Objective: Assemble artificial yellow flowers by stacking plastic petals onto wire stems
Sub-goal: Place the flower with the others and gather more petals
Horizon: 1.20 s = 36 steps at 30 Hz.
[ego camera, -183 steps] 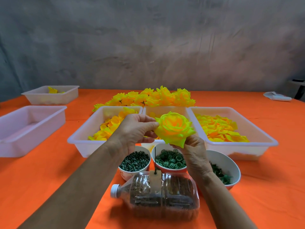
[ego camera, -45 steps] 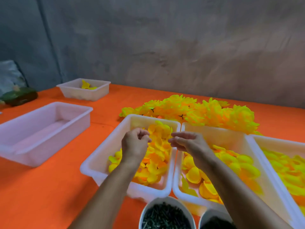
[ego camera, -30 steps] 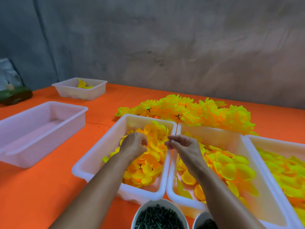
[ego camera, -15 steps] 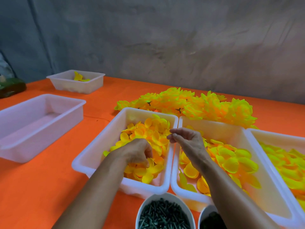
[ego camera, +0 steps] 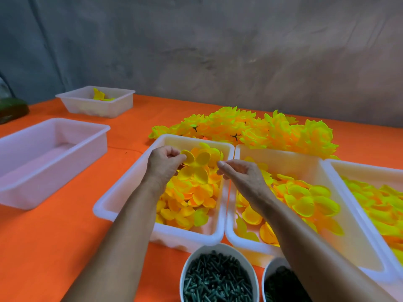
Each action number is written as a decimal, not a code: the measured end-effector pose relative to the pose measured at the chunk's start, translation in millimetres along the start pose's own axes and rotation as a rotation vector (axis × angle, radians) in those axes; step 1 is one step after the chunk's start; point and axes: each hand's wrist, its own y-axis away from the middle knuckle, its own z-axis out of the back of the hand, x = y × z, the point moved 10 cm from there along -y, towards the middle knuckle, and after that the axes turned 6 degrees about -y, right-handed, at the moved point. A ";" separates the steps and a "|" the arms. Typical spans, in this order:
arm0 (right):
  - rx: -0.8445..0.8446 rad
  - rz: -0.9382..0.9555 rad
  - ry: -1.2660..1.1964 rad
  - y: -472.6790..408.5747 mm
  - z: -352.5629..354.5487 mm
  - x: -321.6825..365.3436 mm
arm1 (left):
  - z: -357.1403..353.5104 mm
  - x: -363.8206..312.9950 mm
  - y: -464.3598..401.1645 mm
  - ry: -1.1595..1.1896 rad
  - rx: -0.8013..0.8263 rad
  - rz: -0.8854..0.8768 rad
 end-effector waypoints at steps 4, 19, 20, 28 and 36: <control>0.065 -0.033 0.051 -11.0 -19.7 13.9 | -5.9 -2.3 1.7 0.004 0.038 -0.023; -0.167 0.040 0.419 -12.1 -24.5 11.5 | 1.9 51.8 -2.1 -0.966 0.170 0.247; -0.170 0.034 0.408 -12.2 -23.5 10.5 | 3.5 49.3 -3.0 -0.930 0.145 0.245; -0.182 0.036 0.294 -10.0 -18.6 9.8 | 14.7 43.4 -4.9 -0.339 -0.016 0.245; 0.017 0.027 0.411 -3.7 -39.9 12.5 | 7.5 39.6 -2.4 -0.201 0.018 0.221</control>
